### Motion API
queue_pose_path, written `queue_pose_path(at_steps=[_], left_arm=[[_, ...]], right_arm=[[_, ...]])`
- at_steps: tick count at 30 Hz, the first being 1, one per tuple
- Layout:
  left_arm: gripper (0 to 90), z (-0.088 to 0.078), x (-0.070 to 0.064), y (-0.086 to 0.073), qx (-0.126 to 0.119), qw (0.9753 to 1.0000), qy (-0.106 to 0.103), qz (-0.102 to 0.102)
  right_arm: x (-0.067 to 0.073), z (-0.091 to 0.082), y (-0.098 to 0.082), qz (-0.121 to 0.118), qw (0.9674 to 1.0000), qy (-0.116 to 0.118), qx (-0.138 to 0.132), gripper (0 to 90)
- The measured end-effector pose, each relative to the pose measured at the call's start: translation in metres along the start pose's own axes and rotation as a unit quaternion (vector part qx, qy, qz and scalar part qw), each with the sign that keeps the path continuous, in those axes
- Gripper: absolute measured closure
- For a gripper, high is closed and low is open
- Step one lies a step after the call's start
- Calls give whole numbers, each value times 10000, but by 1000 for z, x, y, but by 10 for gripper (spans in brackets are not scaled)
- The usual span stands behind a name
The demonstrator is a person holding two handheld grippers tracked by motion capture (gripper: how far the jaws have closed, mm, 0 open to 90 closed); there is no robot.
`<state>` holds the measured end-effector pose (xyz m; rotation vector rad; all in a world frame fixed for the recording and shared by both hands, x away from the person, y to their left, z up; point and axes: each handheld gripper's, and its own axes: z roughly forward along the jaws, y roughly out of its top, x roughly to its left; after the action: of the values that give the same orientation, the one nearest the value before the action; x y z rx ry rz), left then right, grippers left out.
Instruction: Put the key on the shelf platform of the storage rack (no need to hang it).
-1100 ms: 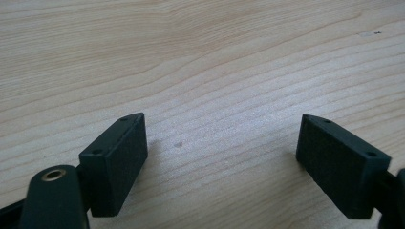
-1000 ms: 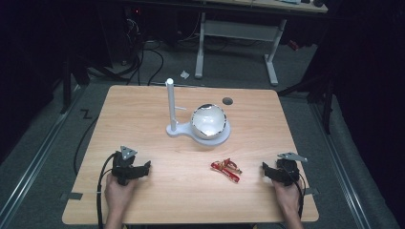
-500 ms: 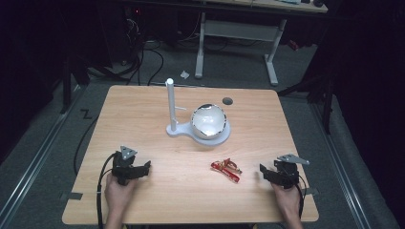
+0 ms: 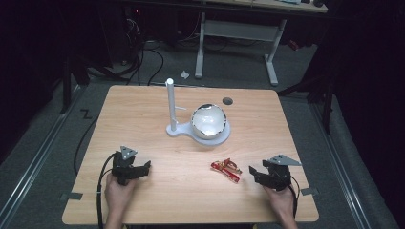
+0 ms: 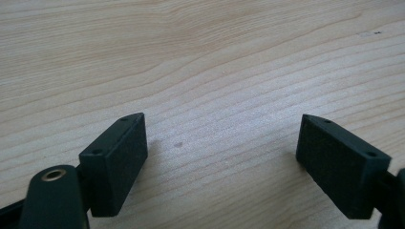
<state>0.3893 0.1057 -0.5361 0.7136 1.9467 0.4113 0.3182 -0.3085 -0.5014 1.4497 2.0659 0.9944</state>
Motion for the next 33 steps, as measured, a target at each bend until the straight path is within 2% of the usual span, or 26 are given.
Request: queue_pose_path(at_steps=[9,16,25,27,33], left_arm=[[181,0,0,0,-1,10000,-1,1],[181,0,0,0,0,10000,2,-5],[181,0,0,0,1,10000,-2,2],[181,0,0,0,1,10000,0,0],[181,0,0,0,0,10000,-1,1]], right_arm=[[22,7,10,-223,9988,441,2,352],[38,17,15,-454,9964,703,157,339],[52,33,22,-704,9938,809,280,334],[54,37,23,-698,9936,821,326,336],[59,46,25,-871,9926,724,437,340]])
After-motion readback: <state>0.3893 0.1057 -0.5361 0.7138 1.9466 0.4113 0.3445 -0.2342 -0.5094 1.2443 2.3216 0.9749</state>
